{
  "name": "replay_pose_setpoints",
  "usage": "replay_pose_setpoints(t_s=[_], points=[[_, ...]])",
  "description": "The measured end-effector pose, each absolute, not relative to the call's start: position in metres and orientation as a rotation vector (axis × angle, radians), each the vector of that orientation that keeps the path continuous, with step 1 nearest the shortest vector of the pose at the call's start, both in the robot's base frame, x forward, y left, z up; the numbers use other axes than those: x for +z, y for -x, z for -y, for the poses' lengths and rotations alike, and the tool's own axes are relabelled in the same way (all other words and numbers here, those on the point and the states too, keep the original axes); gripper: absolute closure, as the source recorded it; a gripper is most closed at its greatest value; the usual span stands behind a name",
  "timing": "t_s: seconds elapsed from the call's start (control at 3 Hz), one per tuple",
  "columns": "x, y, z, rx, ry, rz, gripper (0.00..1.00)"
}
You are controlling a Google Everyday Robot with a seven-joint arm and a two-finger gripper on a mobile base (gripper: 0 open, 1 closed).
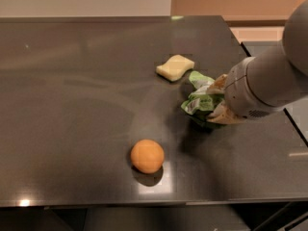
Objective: Move green rice chip bag near orange
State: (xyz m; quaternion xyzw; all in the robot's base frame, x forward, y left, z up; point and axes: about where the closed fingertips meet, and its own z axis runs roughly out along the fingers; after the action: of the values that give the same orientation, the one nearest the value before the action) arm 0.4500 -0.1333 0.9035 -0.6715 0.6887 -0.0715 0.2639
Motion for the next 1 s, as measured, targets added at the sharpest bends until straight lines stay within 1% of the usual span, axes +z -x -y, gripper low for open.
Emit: replay_pose_setpoints(t_s=[1.0], points=[[0.916,-0.397,0.134,-0.087,1.866,-1.584,1.0]])
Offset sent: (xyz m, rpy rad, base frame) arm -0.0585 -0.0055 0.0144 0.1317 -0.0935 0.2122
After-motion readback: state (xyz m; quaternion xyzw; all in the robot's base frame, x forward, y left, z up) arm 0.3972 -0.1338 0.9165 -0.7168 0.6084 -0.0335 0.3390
